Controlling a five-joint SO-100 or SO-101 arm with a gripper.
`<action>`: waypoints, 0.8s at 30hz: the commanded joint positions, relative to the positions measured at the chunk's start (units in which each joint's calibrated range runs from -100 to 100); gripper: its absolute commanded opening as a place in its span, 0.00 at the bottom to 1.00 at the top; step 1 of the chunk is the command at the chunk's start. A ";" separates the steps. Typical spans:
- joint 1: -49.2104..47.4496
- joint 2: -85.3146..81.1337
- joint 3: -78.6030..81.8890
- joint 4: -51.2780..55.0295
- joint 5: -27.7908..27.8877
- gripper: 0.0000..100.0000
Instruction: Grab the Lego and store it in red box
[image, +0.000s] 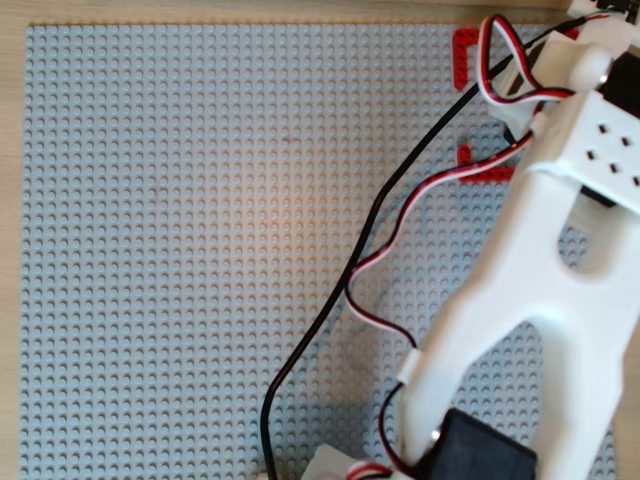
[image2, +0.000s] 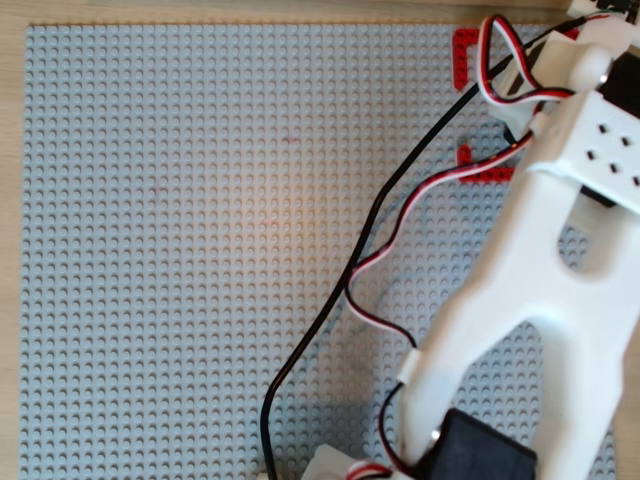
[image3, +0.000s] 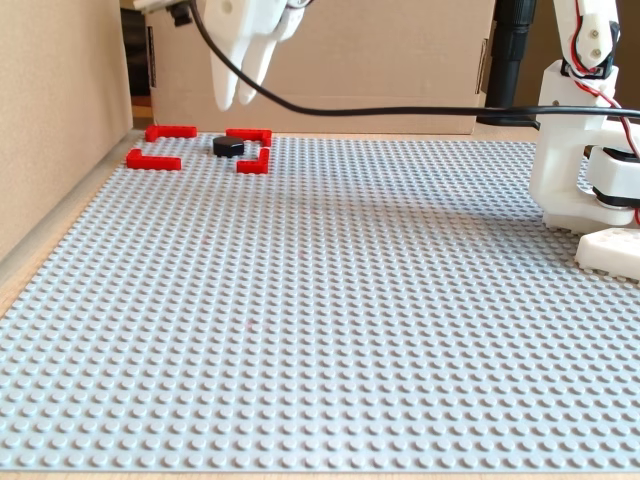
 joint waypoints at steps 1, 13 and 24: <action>-0.82 -10.04 -7.82 8.36 -3.13 0.02; -12.66 -36.99 -7.82 30.99 -3.75 0.01; -21.29 -71.23 16.18 30.64 -4.07 0.01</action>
